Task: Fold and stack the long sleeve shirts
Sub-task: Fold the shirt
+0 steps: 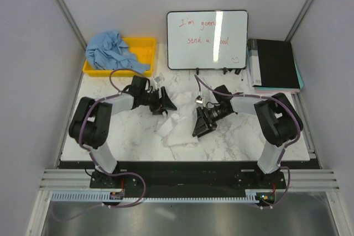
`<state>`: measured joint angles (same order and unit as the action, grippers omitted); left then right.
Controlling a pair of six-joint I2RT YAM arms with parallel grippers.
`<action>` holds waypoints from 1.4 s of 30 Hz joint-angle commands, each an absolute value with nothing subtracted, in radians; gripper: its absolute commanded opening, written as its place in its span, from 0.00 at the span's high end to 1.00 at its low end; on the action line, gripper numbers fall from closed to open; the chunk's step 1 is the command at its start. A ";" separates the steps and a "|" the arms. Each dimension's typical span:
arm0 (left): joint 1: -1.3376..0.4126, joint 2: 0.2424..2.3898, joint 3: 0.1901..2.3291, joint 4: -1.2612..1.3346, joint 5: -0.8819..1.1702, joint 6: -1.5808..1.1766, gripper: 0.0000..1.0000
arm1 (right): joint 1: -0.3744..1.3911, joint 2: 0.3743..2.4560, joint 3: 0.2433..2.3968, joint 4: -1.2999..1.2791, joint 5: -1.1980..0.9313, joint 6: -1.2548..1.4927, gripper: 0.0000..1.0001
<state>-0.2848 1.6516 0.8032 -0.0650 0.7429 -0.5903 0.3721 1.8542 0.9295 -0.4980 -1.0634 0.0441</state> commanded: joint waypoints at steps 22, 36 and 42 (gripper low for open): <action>-0.209 1.431 0.780 0.034 0.739 -0.745 0.01 | 0.190 1.968 1.508 -0.775 -0.712 -0.276 0.30; -0.253 1.486 0.462 0.450 0.614 -1.156 0.02 | 0.206 2.013 1.353 -0.761 -0.517 -0.351 0.53; -0.258 1.627 0.497 0.610 0.523 -1.186 0.13 | 0.206 2.029 1.344 -0.749 -0.480 -0.362 0.57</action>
<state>-0.2550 1.5497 0.4652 0.4137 0.5991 -1.1027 0.2054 1.9965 1.3643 -0.7624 -0.5552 -0.3351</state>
